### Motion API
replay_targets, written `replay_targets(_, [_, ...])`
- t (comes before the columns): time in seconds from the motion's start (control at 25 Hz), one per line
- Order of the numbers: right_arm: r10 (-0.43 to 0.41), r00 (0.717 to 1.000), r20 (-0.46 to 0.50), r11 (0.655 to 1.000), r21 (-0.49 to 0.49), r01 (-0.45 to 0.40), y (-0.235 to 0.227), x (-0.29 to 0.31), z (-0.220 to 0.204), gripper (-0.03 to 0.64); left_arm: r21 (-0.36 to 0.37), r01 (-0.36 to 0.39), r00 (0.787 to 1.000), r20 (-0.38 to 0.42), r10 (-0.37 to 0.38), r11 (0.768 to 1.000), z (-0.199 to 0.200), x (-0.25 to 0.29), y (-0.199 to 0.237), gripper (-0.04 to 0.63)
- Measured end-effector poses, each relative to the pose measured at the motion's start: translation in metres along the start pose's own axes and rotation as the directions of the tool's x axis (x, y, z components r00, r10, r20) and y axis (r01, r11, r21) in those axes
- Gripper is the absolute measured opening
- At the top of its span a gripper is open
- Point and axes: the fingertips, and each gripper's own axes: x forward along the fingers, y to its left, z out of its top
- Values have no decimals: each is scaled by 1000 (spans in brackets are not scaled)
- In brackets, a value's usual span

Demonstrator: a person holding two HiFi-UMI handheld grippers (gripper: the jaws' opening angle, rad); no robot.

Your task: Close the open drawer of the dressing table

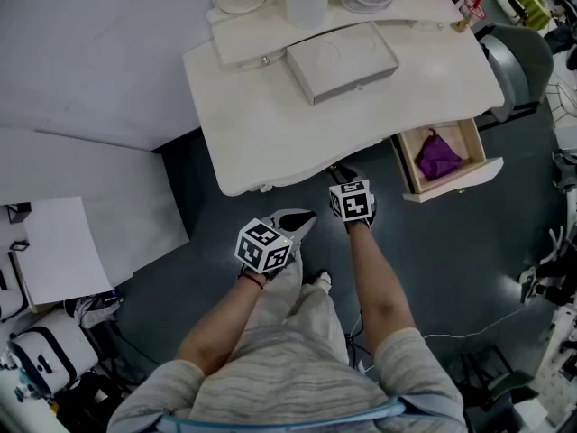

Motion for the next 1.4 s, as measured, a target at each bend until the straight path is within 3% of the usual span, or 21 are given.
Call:
replay_targets(0.96, [-8, 1000, -24, 1000, 8, 8, -1, 10, 15, 120, -10, -16, 1000, 23, 16, 1000, 10, -6, 11, 23])
replay_targets(1.4, [-11, 1000, 27, 1000, 16, 10, 1, -27, 19, 87, 10, -25, 999, 48, 24, 1000, 19, -11, -1, 23])
